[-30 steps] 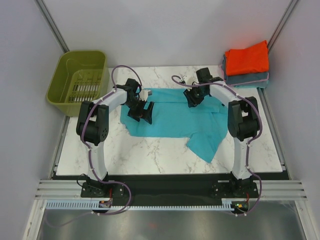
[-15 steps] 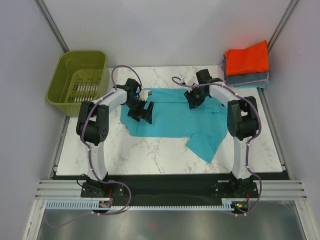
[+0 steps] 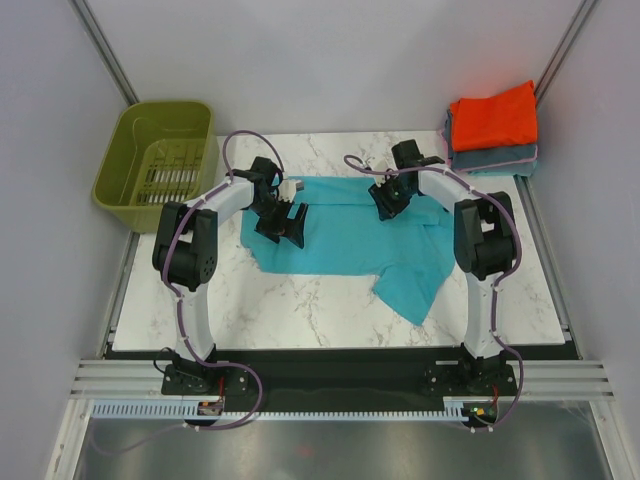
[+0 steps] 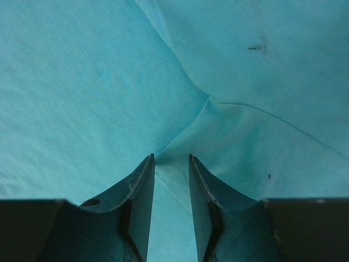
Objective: Fold and stack the t-shirts
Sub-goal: Fold the tshirt
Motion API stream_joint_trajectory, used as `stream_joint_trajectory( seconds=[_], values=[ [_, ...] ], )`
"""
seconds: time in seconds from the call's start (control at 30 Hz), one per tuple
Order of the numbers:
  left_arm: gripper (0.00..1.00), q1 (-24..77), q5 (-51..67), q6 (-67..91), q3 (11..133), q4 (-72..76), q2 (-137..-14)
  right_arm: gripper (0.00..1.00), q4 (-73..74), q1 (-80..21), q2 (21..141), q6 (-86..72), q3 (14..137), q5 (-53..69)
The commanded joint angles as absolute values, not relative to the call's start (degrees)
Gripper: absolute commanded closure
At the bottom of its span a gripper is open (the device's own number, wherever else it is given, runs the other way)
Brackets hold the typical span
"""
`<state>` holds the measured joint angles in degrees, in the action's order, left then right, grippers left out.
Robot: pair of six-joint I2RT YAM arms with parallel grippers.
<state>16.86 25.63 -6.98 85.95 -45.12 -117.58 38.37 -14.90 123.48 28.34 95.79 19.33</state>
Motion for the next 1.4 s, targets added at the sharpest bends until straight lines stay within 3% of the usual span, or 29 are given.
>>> stream_joint_trajectory(
  seconds=[0.0, 0.2, 0.43, 0.57, 1.17, 1.37],
  values=[
    [0.01, 17.3, 25.8, -5.6, 85.4, -44.1, -118.7, 0.61, 39.2, -15.0, 124.7, 28.2, 96.4, 18.8],
    [0.01, 17.3, 25.6, -5.7, 85.3, -44.0, -118.7, 0.63, 39.6, -15.0, 125.2, 28.6, 96.5, 18.5],
    [0.01, 17.3, 25.6, -5.7, 85.5, -44.1, -119.2, 0.83, 39.9, -15.0, 124.6, 28.7, 96.8, 18.7],
    [0.0, 17.3, 25.8, -5.5, 85.9, -44.0, -119.4, 0.87, 41.0, -15.0, 123.1, 28.7, 96.7, 19.2],
    [0.01, 17.3, 26.7, -5.0, 86.0, -43.5, -119.6, 0.89, 44.5, -15.4, 119.4, 26.9, 95.4, 23.6],
    [0.01, 17.3, 26.4, -4.7, 86.7, -43.6, -119.6, 0.85, 44.6, -15.6, 119.7, 26.0, 95.8, 24.3]
  ],
)
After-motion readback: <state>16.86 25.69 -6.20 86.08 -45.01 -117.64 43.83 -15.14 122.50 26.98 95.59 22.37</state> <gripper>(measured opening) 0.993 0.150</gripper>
